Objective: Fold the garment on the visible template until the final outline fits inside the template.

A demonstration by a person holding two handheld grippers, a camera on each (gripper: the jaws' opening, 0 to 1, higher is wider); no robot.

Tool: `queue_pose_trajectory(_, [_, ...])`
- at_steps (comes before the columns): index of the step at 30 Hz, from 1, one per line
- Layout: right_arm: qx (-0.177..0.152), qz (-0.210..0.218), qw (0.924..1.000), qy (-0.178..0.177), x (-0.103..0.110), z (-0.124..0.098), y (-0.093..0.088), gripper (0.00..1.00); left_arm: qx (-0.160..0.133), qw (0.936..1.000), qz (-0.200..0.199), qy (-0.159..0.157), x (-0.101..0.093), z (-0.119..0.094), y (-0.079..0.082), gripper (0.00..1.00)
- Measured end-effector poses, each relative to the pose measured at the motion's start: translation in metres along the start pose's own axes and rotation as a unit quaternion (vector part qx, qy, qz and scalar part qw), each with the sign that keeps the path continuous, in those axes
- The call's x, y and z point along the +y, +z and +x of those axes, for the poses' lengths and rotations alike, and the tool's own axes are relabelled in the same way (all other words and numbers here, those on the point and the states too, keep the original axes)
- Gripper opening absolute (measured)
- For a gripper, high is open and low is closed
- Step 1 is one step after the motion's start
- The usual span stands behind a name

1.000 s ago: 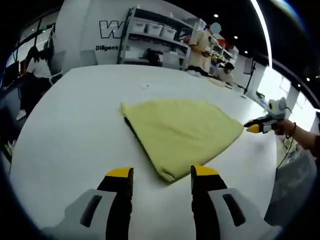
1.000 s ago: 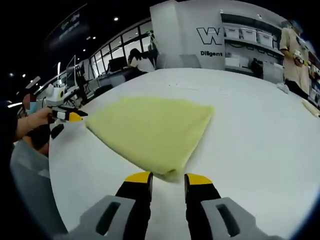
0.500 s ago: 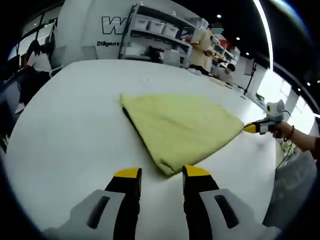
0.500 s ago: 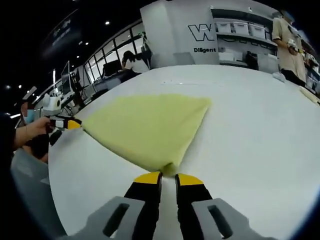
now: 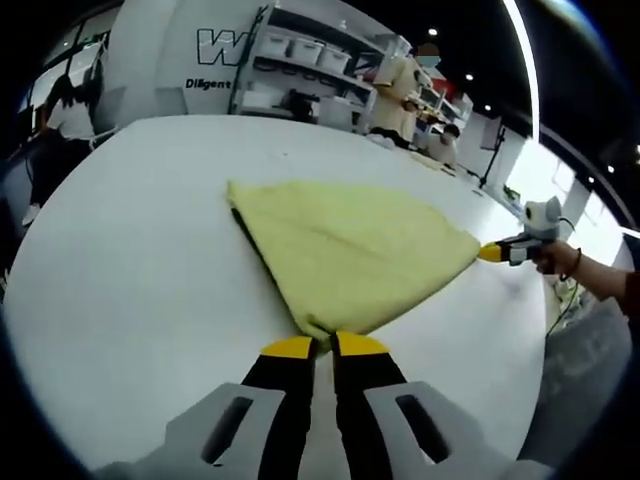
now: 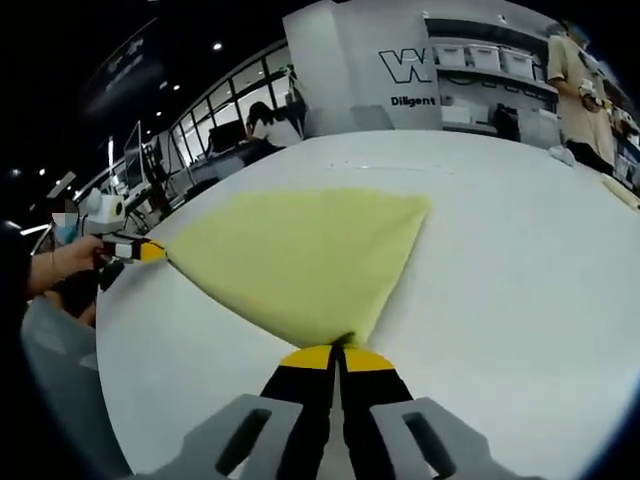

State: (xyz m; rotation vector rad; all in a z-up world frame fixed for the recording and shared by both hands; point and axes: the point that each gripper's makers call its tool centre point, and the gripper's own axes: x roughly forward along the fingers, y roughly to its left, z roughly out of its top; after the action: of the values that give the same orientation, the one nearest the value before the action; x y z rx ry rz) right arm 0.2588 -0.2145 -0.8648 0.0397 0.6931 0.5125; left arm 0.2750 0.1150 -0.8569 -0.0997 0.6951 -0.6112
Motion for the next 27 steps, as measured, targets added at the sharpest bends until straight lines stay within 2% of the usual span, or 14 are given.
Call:
queue_pose_trajectory(6, [0.004, -0.016, 0.9999, -0.001, -0.001, 0.0, 0.001, 0.0, 0.008, 0.9999, 0.008, -0.006, 0.002, 0.0, -0.002, 0.0])
queue_pose_trajectory(7, [0.007, -0.026, 0.9996, -0.002, -0.002, 0.0, 0.0, 0.0, 0.008, 0.9993, 0.033, -0.012, 0.003, -0.002, -0.001, 0.0])
queue_pose_trajectory(10, [0.013, -0.043, 0.999, -0.004, -0.004, -0.002, 0.0, 0.0, 0.015, 0.9989, 0.043, -0.01, 0.006, -0.005, -0.002, 0.0])
queue_pose_trajectory(11, [0.014, -0.047, 0.9988, -0.006, -0.005, -0.004, 0.001, 0.0, 0.02, 0.9979, 0.061, -0.009, 0.01, -0.007, -0.001, 0.0])
queue_pose_trajectory(14, [0.019, -0.055, 0.9982, -0.014, -0.01, -0.007, 0.002, 0.0, 0.02, 0.9968, 0.076, -0.02, 0.007, -0.01, 0.005, 0.0])
queue_pose_trajectory(16, [0.021, -0.065, 0.9974, -0.023, -0.015, -0.01, 0.003, 0.0, 0.028, 0.9942, 0.102, -0.019, 0.008, -0.011, 0.007, 0.0])
queue_pose_trajectory(19, [0.016, -0.067, 0.9973, -0.027, -0.017, -0.015, 0.007, 0.0, 0.046, 0.9866, 0.155, -0.02, 0.005, -0.01, 0.008, 0.0])
queue_pose_trajectory(21, [0.014, -0.068, 0.9972, -0.025, -0.016, -0.016, 0.007, 0.0, 0.047, 0.9869, 0.153, -0.02, 0.0, -0.01, 0.009, 0.0])
queue_pose_trajectory(27, [0.034, -0.09, 0.9952, -0.021, -0.01, -0.016, -0.001, 0.0, 0.047, 0.9885, 0.143, -0.012, 0.004, -0.011, 0.006, 0.0])
